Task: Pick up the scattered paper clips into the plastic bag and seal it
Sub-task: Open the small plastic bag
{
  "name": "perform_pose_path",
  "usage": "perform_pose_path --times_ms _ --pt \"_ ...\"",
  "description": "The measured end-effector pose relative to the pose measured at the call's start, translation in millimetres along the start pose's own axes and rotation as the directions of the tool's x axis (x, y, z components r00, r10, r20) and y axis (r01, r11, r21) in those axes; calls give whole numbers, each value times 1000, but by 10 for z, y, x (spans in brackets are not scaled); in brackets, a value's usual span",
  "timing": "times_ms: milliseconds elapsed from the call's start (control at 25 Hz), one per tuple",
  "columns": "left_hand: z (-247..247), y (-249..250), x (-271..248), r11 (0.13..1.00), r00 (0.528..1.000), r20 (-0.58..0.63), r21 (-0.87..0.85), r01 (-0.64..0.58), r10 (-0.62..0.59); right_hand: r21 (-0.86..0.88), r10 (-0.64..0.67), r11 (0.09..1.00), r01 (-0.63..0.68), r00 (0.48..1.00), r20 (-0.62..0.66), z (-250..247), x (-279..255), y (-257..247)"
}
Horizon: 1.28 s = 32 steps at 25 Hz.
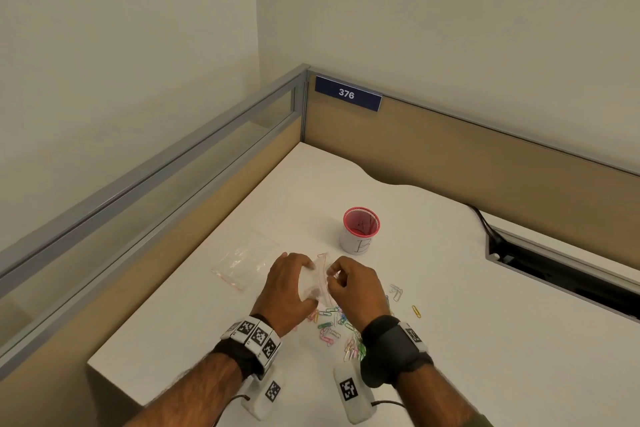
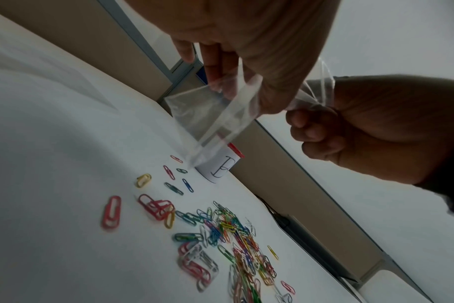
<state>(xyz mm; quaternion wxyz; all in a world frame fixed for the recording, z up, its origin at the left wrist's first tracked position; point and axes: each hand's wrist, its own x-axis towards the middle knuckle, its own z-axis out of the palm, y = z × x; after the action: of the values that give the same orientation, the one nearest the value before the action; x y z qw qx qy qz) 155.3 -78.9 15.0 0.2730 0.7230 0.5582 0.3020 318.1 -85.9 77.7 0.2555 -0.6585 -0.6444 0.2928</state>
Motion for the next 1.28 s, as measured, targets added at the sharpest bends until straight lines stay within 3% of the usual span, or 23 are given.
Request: perform_pose_path --times_ms 200,280,400,600,680,920,1040,1280 --pt "16 -20 61 996 997 -31 50 68 -67 28 -102 994 109 977 -186 -87 -102 -168" --pt "-1 -36 82 994 997 -50 93 60 -56 1 -139 990 140 982 -128 -85 -105 -228" --pt "-34 -29 81 994 998 -50 109 30 -24 -23 -34 999 35 999 37 -14 -68 -267" --pt "-85 -1 85 992 999 -32 119 42 -38 353 174 919 -176 984 38 -10 21 -295" --pt "-90 -9 83 993 999 -24 116 35 -33 395 185 895 -208 978 95 -28 34 -318" --pt "-45 -34 67 997 999 41 66 -29 26 244 -12 968 -53 966 258 -46 21 -318" --pt "-62 19 119 994 996 62 76 -73 68 274 -28 959 -69 942 335 -56 -37 -358" --pt "-165 20 177 998 990 137 46 -43 37 -5 -88 995 96 930 356 -79 -47 -427"
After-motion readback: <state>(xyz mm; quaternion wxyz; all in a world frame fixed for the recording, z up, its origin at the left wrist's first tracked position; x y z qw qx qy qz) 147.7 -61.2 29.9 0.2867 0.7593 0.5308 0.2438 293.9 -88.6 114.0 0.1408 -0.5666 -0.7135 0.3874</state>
